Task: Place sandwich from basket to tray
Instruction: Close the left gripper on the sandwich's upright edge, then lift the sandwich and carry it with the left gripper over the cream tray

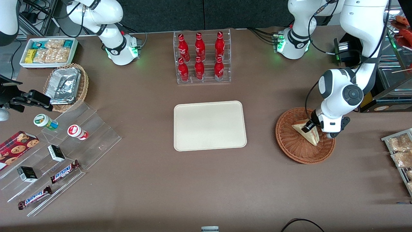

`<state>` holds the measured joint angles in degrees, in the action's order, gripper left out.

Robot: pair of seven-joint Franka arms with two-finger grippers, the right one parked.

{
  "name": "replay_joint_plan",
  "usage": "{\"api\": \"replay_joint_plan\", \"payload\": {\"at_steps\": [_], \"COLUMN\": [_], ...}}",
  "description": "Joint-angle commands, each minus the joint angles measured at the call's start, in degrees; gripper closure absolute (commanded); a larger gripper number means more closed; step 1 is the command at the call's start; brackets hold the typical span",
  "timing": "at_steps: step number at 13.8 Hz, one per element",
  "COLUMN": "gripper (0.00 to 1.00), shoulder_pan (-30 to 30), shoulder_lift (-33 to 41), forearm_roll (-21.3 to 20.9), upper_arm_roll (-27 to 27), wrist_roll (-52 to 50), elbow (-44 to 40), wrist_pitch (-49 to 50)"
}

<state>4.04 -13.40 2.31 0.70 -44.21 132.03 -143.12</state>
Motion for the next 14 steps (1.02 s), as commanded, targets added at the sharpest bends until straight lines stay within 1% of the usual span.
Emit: {"api": "replay_joint_plan", "payload": {"at_steps": [1,4,6,8,10,14], "gripper": [1.0,1.0,1.0,1.0,1.0,1.0], "shoulder_pan": [0.4,1.1,1.4,2.3,4.9,12.6], "shoulder_lift": [1.1,1.4,0.9,0.9,0.3,-0.6], "forearm_roll": [0.9,0.9,0.8,0.4,-0.1,-0.1], "upper_arm_roll": [0.0,0.0,-0.3,-0.3,-0.3,-0.3], "wrist_roll": [-1.0,-1.0,-0.8,-0.8,-0.9,-0.4], "elbow": [0.5,-2.2,-6.5,-12.2,-17.7,-22.2], "wrist_pitch": [1.4,5.4,9.8,17.0,22.8,23.8]}}
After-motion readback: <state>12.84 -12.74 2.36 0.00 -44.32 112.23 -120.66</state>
